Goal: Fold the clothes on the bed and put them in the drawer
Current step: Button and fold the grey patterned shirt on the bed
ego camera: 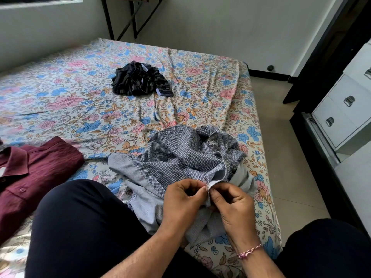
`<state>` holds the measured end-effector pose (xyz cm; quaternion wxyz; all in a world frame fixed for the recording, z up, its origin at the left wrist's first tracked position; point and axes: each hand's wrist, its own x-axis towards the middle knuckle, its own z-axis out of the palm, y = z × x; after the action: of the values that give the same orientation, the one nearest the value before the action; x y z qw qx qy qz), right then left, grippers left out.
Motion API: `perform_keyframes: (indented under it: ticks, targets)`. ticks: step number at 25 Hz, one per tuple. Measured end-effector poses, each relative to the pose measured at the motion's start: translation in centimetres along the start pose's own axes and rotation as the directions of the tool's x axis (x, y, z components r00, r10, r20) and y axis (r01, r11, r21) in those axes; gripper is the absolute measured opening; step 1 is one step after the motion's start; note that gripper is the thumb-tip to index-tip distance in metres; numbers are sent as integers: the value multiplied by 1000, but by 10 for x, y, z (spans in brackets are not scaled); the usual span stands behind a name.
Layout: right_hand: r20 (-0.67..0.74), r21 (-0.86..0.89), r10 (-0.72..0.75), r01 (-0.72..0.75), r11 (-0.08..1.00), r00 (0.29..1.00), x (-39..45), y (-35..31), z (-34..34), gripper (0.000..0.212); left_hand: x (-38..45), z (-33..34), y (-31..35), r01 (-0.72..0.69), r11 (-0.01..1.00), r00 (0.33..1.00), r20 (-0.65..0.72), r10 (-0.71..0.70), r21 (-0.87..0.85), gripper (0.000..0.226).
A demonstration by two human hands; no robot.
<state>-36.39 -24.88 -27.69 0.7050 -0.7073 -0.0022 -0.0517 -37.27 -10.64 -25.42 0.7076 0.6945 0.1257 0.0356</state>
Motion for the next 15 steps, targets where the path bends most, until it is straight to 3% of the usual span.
perform_keyframes:
  ticks: [4, 9, 15]
  targets:
    - [14, -234, -110, 110, 966, 994, -2, 1, -1, 17, 1, 0, -1, -9, 999, 1000, 8, 9, 53, 9]
    - [-19, -502, -350, 294, 813, 937, -5, 5, 3, 19, -2, 5, -4, -87, 982, 996, -2, 88, 165, 6]
    - [7, -500, -356, 312, 808, 934, -8, 5, 8, 21, 6, 3, -13, -48, 975, 998, -25, 55, 217, 11]
